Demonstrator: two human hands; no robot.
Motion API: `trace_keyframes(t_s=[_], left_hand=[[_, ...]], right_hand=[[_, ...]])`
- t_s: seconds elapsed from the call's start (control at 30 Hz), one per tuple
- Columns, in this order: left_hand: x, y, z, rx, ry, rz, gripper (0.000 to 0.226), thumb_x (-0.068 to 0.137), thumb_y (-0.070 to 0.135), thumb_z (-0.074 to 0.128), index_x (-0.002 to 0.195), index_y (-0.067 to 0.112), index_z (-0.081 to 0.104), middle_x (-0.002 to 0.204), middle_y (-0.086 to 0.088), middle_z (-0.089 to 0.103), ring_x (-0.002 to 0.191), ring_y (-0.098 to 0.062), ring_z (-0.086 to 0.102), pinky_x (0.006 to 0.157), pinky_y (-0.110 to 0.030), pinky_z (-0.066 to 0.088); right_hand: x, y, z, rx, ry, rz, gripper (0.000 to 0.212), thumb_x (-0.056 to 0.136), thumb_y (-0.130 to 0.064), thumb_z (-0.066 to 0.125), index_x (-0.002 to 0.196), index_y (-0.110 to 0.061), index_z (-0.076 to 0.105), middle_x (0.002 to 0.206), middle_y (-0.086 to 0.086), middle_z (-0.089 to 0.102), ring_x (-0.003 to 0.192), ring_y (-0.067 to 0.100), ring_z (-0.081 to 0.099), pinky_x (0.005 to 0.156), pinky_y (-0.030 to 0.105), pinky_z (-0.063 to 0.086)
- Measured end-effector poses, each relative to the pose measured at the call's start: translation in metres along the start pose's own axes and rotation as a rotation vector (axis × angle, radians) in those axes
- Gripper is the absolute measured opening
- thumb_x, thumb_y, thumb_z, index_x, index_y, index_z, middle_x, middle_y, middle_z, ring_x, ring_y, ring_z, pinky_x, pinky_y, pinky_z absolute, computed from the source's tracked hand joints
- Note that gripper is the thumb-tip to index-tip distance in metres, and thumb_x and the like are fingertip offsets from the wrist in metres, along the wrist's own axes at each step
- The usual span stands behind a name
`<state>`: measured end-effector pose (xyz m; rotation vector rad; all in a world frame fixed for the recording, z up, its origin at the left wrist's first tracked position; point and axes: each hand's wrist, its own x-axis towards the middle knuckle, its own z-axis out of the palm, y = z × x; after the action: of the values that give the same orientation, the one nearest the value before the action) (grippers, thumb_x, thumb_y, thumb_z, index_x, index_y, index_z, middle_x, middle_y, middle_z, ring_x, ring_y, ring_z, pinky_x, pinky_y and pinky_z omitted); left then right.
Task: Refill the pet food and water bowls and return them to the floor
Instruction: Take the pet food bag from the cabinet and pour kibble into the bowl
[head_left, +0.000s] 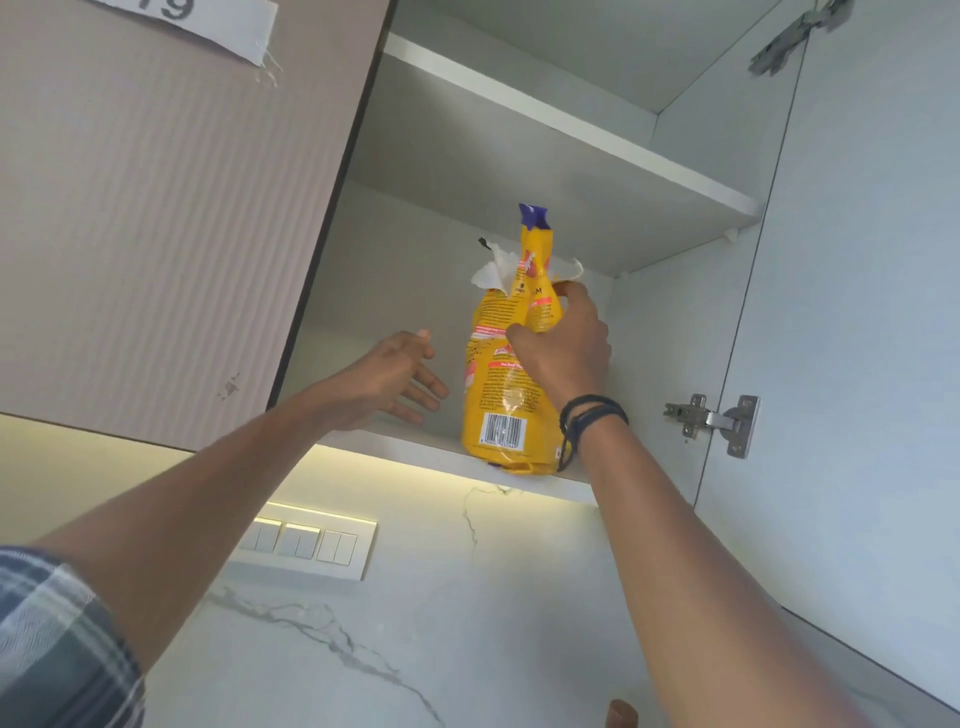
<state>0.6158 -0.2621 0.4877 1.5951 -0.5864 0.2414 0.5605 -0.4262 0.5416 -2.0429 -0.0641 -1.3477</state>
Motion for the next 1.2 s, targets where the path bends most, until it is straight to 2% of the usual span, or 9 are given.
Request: trace_keyframes(t_s=[0.13, 0.23, 0.37, 0.47, 0.6, 0.7, 0.87, 1.03, 1.2], left_hand=[[-0.005, -0.001, 0.002, 0.048, 0.025, 0.043, 0.043, 0.105, 0.046, 0.033, 0.124, 0.010, 0.046, 0.105, -0.017, 0.067, 0.092, -0.029, 0.063, 0.089, -0.048, 0.053], [-0.009, 0.000, 0.003, 0.097, 0.050, 0.096, 0.046, 0.102, 0.050, 0.035, 0.121, 0.011, 0.050, 0.107, -0.013, 0.068, 0.099, -0.029, 0.065, 0.090, -0.046, 0.053], [-0.027, 0.010, 0.016, -0.023, 0.112, 0.184, 0.049, 0.099, 0.056, 0.041, 0.116, 0.013, 0.059, 0.106, -0.008, 0.071, 0.108, -0.025, 0.067, 0.093, -0.042, 0.053], [-0.060, 0.023, 0.043, -0.225, 0.007, 0.195, 0.056, 0.094, 0.064, 0.038, 0.111, 0.018, 0.065, 0.110, -0.006, 0.073, 0.110, -0.024, 0.067, 0.096, -0.041, 0.052], [-0.105, 0.028, 0.067, -0.321, -0.116, 0.196, 0.077, 0.084, 0.079, 0.031, 0.128, 0.024, 0.063, 0.120, -0.004, 0.071, 0.111, -0.026, 0.068, 0.098, -0.046, 0.052], [-0.137, 0.010, 0.075, -0.441, -0.149, 0.133, 0.067, 0.089, 0.074, 0.037, 0.134, 0.030, 0.058, 0.130, -0.002, 0.068, 0.119, -0.027, 0.064, 0.104, -0.051, 0.047], [-0.219, -0.047, 0.098, -0.661, -0.139, -0.112, 0.069, 0.079, 0.067, 0.034, 0.122, 0.023, 0.065, 0.114, -0.011, 0.074, 0.096, -0.028, 0.074, 0.077, -0.039, 0.061], [-0.299, -0.107, 0.114, -0.738, -0.020, -0.225, 0.087, 0.044, 0.075, 0.080, 0.112, 0.021, 0.074, 0.112, -0.017, 0.074, 0.091, -0.033, 0.074, 0.069, -0.039, 0.060], [-0.369, -0.139, 0.119, -0.708, 0.135, -0.379, 0.077, 0.067, 0.057, 0.073, 0.126, 0.010, 0.060, 0.094, -0.012, 0.078, 0.076, -0.025, 0.076, 0.057, -0.034, 0.059]], right_hand=[[-0.009, 0.015, -0.034, 0.160, 0.050, -0.070, 0.017, 0.080, -0.012, 0.067, 0.092, -0.023, 0.070, 0.073, -0.008, 0.069, 0.066, 0.000, 0.063, 0.065, 0.020, 0.044], [-0.021, 0.018, -0.062, 0.310, 0.053, -0.064, 0.022, 0.085, -0.008, 0.065, 0.070, -0.024, 0.065, 0.064, -0.007, 0.066, 0.058, 0.006, 0.062, 0.061, 0.027, 0.051], [-0.044, 0.013, -0.095, 0.429, 0.045, -0.064, 0.021, 0.090, -0.013, 0.068, 0.071, -0.024, 0.067, 0.064, -0.008, 0.070, 0.063, 0.010, 0.068, 0.062, 0.031, 0.054], [-0.064, 0.007, -0.119, 0.486, 0.048, -0.047, 0.018, 0.090, -0.020, 0.071, 0.073, -0.026, 0.071, 0.070, -0.009, 0.075, 0.066, 0.008, 0.072, 0.065, 0.033, 0.057], [-0.091, 0.005, -0.147, 0.541, 0.036, -0.041, 0.015, 0.089, -0.020, 0.073, 0.077, -0.027, 0.075, 0.078, -0.006, 0.077, 0.072, 0.015, 0.075, 0.063, 0.035, 0.061], [-0.115, 0.014, -0.160, 0.595, -0.009, 0.019, 0.014, 0.087, -0.016, 0.074, 0.074, -0.023, 0.075, 0.080, 0.003, 0.077, 0.073, 0.024, 0.075, 0.063, 0.039, 0.061], [-0.185, 0.045, -0.154, 0.654, -0.185, 0.167, 0.013, 0.088, -0.015, 0.072, 0.077, -0.021, 0.074, 0.077, 0.003, 0.078, 0.068, 0.022, 0.075, 0.057, 0.033, 0.060], [-0.265, 0.085, -0.138, 0.598, -0.327, 0.302, 0.007, 0.088, -0.029, 0.074, 0.086, -0.035, 0.076, 0.087, 0.001, 0.079, 0.082, 0.025, 0.076, 0.080, 0.051, 0.060], [-0.329, 0.104, -0.134, 0.621, -0.486, 0.450, 0.002, 0.088, -0.025, 0.073, 0.090, -0.026, 0.074, 0.090, 0.003, 0.079, 0.084, 0.025, 0.076, 0.081, 0.051, 0.060]])
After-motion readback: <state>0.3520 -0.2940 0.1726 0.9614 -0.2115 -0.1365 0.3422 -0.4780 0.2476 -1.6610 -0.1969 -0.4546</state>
